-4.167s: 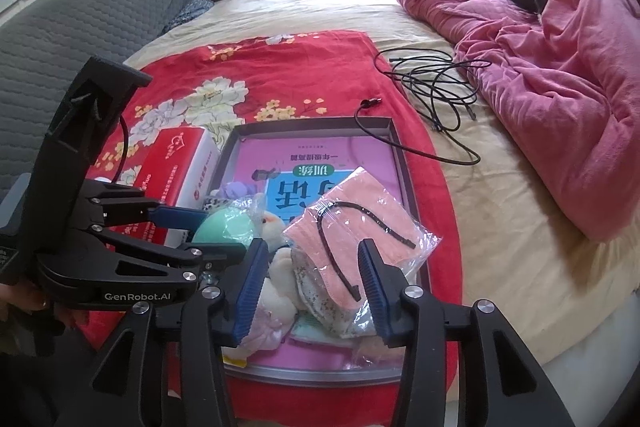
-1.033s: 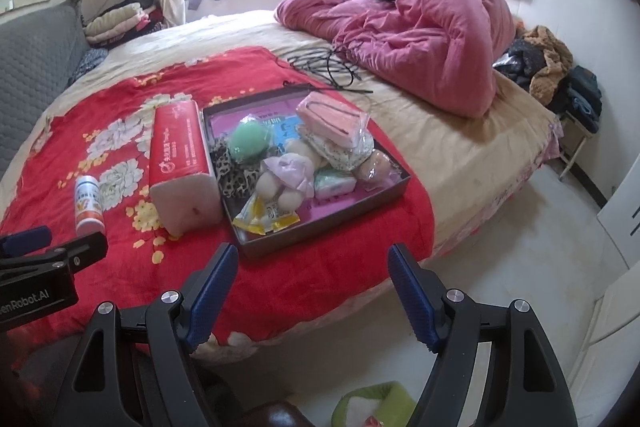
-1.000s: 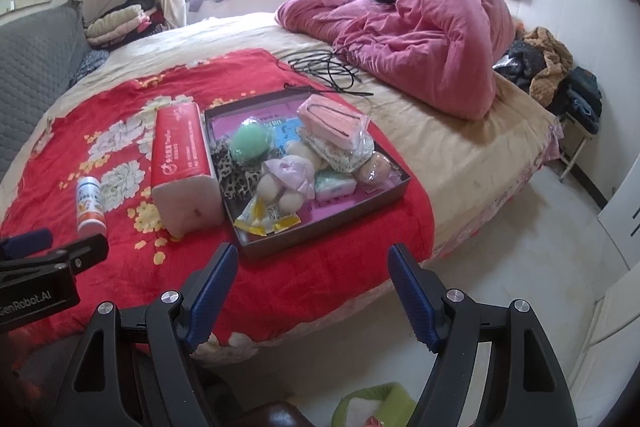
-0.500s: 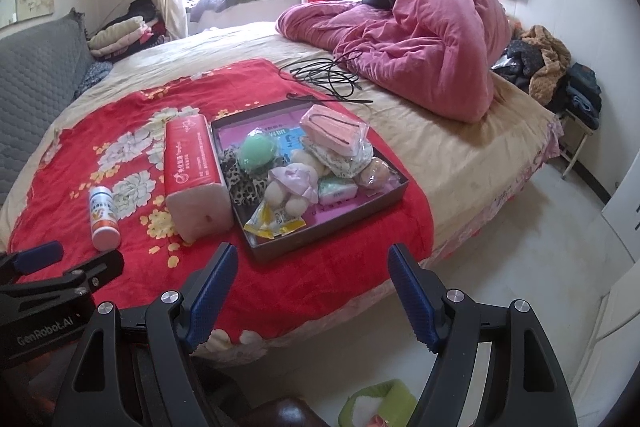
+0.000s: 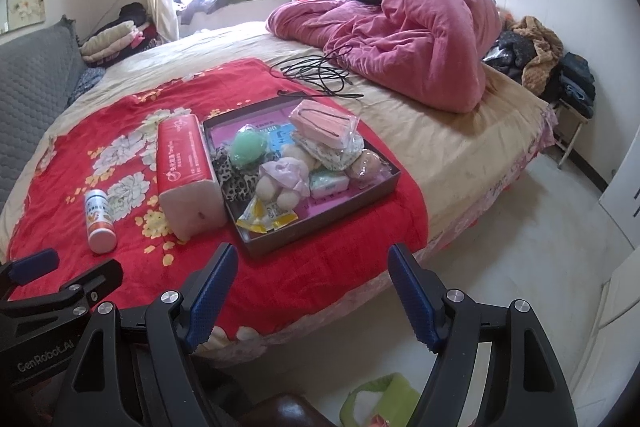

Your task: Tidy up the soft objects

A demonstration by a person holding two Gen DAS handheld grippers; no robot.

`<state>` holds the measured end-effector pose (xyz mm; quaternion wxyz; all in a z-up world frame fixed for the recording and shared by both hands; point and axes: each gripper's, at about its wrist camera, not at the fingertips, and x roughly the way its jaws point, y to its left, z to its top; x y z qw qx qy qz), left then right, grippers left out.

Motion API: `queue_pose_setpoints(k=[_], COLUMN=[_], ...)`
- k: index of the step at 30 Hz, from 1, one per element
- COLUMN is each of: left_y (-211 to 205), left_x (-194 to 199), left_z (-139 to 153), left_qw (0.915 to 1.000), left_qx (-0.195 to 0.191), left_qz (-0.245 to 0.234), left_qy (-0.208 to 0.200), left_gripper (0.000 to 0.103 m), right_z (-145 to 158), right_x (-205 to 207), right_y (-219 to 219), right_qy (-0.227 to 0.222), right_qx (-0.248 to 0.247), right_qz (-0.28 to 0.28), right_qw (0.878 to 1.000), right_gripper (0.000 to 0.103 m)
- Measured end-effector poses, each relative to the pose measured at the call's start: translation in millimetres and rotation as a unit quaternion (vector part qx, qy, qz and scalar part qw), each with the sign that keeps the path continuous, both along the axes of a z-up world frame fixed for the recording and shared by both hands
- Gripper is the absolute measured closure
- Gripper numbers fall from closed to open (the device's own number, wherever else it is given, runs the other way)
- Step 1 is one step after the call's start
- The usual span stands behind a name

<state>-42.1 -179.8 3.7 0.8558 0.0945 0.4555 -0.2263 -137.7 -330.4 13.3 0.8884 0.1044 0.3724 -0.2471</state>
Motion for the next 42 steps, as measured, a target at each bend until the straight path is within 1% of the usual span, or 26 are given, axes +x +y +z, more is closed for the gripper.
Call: queue_pose_setpoints(k=[22, 42], left_y=[1.2, 1.3], left_x=[0.9, -3.7], left_z=[-9.2, -6.4], left_qw=[0.9999, 0.9999], left_qx=[0.008, 0.008], left_qz=[0.008, -0.003], left_qy=[0.007, 0.006], left_gripper=[0.017, 0.017], right_z=[-1.1, -1.6], right_x=[-1.7, -1.5], right_y=[-1.9, -1.4], right_qy=[0.002, 0.001], right_qx=[0.002, 0.004], right_qz=[-0.004, -0.004], right_qw=[1.0, 1.0], right_gripper=[0.025, 0.025])
